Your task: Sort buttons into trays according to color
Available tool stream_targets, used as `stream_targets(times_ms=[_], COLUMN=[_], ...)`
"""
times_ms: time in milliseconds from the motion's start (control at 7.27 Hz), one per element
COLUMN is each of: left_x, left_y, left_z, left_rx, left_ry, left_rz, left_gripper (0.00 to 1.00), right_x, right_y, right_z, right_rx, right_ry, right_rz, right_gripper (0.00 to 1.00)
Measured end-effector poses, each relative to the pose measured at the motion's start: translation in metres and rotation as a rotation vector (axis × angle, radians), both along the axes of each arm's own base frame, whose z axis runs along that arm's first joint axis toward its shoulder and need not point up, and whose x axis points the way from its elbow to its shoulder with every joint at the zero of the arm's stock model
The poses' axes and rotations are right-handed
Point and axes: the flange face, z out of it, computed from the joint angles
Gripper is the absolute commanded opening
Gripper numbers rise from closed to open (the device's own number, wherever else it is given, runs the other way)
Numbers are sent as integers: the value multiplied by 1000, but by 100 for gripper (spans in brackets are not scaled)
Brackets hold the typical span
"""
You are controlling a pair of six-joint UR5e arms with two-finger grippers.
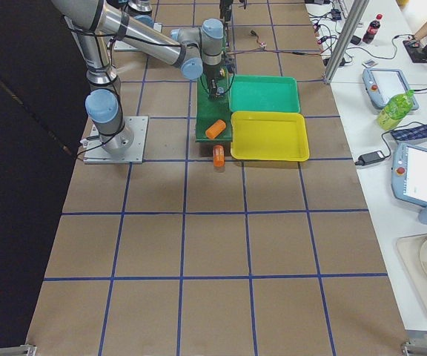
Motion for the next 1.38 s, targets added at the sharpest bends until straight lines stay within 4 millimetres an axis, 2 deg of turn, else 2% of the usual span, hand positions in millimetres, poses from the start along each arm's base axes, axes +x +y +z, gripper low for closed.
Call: stream_targets(times_ms=[138,275,413,550,688,826,1101,1376], left_x=[0,-1,-1,-1,-1,0,2,4], left_y=[1,1,1,1,1,1,-2,-14], left_z=[-2,-4,-5,-8,-11,-13,-9,22], left_rx=[2,4,8,14,19,23,13,-23], left_ry=[6,9,12,14,16,17,14,-7], left_rz=[-17,-26,-31,-34,-35,-34,-29,29], left_gripper=[100,100,100,85,17,0,0,0], right_x=[3,8,14,20,25,27,27,22], right_y=[-18,-47,-82,-119,-150,-168,-177,-171], right_z=[14,18,14,7,-3,-14,-22,-8], right_rx=[-33,-50,-59,-66,-67,-61,-48,-32], right_ry=[-3,-6,-9,-10,-7,-1,3,3], right_rz=[2,3,3,2,1,-1,-6,-12], right_gripper=[3,4,11,58,85,95,98,97])
